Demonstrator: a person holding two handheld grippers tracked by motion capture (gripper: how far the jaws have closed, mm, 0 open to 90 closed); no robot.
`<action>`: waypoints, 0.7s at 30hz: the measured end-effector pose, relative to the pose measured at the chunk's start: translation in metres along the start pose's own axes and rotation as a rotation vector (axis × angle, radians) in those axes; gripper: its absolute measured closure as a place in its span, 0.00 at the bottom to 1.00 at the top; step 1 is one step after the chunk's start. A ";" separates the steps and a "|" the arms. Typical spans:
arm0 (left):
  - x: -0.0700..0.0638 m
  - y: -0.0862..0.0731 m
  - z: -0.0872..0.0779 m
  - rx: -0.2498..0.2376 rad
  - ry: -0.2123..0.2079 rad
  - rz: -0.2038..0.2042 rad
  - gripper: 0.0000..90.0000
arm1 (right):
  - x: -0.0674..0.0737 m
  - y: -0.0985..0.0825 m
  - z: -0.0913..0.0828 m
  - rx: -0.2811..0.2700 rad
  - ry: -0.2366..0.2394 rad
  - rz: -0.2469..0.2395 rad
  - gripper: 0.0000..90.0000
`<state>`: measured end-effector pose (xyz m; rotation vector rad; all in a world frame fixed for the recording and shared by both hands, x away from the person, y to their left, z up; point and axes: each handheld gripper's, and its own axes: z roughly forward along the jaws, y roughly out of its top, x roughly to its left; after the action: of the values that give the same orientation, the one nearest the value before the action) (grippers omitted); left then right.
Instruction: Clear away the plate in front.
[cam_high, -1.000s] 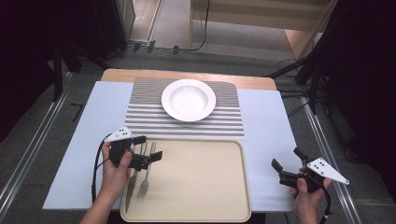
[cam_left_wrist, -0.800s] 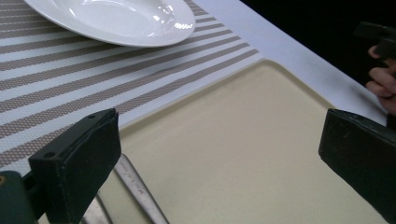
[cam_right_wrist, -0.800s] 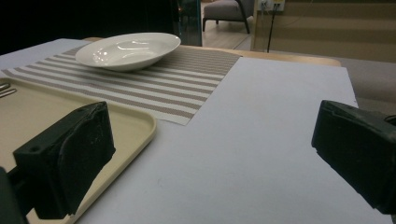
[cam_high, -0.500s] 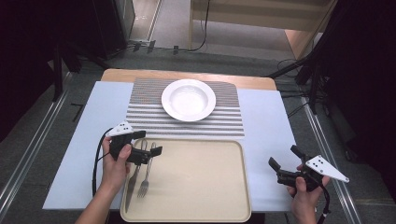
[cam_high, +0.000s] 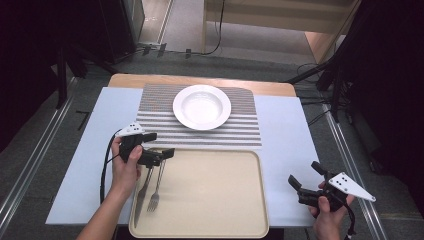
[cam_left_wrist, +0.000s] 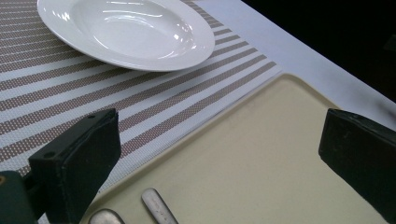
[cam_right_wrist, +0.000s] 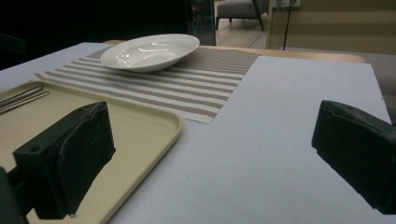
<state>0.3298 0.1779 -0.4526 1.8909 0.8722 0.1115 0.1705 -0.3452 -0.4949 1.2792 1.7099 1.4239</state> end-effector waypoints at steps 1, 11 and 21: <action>0.000 0.000 0.000 0.000 0.000 0.000 0.00 | 0.000 -0.001 0.000 -0.001 0.002 -0.007 0.00; 0.011 0.010 0.014 0.022 0.021 -0.003 0.00 | -0.003 -0.006 -0.010 0.004 0.006 -0.015 0.00; 0.023 0.020 0.031 0.032 0.022 -0.027 0.00 | -0.001 -0.006 -0.010 0.014 0.010 -0.039 0.00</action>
<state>0.3706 0.1643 -0.4579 1.9101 0.9192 0.1027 0.1602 -0.3498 -0.4980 1.2415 1.7447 1.4000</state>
